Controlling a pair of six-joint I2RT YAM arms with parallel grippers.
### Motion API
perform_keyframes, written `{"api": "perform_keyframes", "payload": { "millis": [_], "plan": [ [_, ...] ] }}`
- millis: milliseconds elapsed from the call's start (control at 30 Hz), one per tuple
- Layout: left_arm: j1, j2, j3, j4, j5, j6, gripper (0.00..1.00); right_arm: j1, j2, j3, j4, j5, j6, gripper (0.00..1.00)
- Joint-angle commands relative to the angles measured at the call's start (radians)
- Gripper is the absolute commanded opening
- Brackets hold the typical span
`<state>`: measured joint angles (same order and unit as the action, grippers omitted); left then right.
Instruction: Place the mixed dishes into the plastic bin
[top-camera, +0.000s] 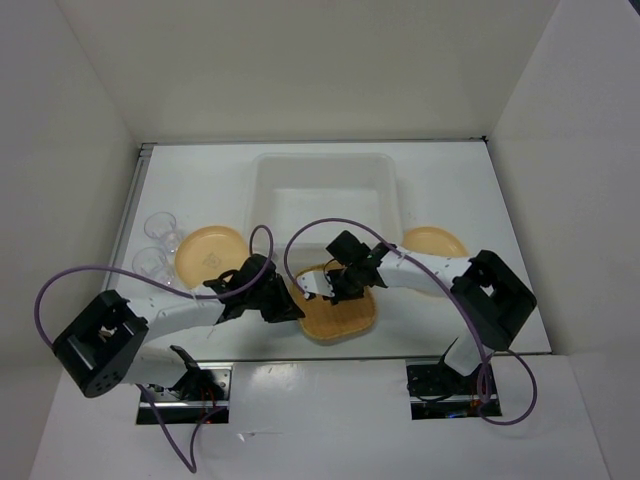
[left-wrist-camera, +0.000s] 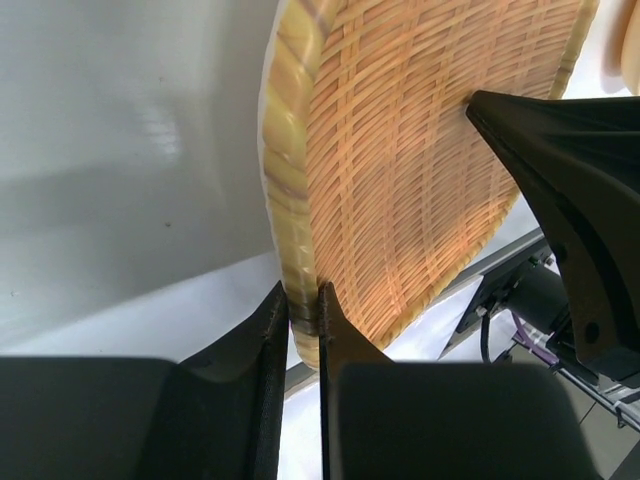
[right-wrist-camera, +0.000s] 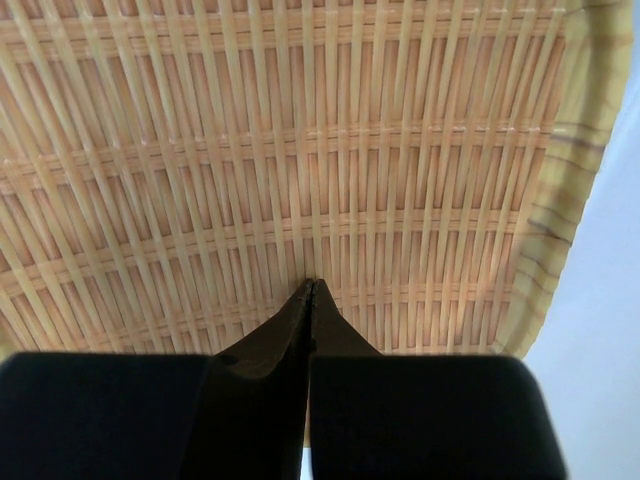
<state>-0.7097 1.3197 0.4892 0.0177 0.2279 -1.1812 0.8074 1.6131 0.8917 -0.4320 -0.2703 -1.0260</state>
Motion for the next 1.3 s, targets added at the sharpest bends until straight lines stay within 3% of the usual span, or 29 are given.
{"api": "perform_keyframes", "payload": {
  "millis": [0, 333, 833, 1033, 1067, 1167, 1200, 1267],
  "plan": [
    [-0.022, -0.036, 0.028, -0.053, -0.03, 0.069, 0.0, -0.031, -0.005, -0.024, -0.114, -0.02, 0.018, 0.0],
    [-0.022, -0.1, 0.019, -0.096, -0.061, 0.06, 0.0, -0.167, -0.119, -0.065, -0.179, 0.048, -0.077, 0.0],
    [-0.022, -0.109, 0.037, -0.114, -0.061, 0.069, 0.02, -0.178, -0.058, -0.1, -0.151, 0.049, -0.068, 0.0],
    [-0.022, -0.109, 0.046, -0.087, -0.041, 0.069, 0.27, -0.178, -0.058, -0.1, -0.14, 0.049, -0.068, 0.0],
    [-0.022, -0.109, 0.046, -0.087, -0.041, 0.078, 0.39, -0.178, -0.058, -0.1, -0.14, 0.049, -0.068, 0.0],
    [-0.022, -0.099, 0.046, -0.065, -0.019, 0.087, 0.55, -0.178, -0.058, -0.1, -0.14, 0.049, -0.068, 0.0],
    [-0.022, -0.09, 0.046, -0.065, -0.019, 0.088, 0.67, -0.178, -0.058, -0.1, -0.14, 0.049, -0.068, 0.0],
    [-0.022, -0.089, 0.055, -0.065, -0.019, 0.088, 0.75, -0.178, -0.058, -0.1, -0.14, 0.049, -0.068, 0.0]
  ]
}}
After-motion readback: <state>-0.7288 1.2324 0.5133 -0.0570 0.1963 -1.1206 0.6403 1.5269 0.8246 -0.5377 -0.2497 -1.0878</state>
